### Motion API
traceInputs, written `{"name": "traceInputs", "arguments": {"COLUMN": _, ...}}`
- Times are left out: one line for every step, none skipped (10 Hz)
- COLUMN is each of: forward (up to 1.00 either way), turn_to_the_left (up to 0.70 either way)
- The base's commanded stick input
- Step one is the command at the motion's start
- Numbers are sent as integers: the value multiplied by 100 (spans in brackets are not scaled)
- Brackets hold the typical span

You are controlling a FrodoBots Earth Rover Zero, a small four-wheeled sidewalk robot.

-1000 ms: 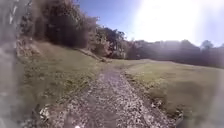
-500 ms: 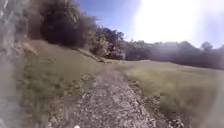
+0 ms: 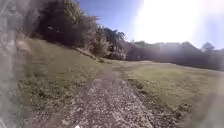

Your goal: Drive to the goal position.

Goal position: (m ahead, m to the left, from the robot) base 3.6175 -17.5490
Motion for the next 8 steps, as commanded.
{"name": "traceInputs", "arguments": {"forward": 100, "turn_to_the_left": 0}}
{"name": "traceInputs", "arguments": {"forward": 100, "turn_to_the_left": 0}}
{"name": "traceInputs", "arguments": {"forward": 100, "turn_to_the_left": 0}}
{"name": "traceInputs", "arguments": {"forward": 100, "turn_to_the_left": 0}}
{"name": "traceInputs", "arguments": {"forward": 100, "turn_to_the_left": 0}}
{"name": "traceInputs", "arguments": {"forward": 100, "turn_to_the_left": 0}}
{"name": "traceInputs", "arguments": {"forward": 100, "turn_to_the_left": 0}}
{"name": "traceInputs", "arguments": {"forward": 100, "turn_to_the_left": 0}}
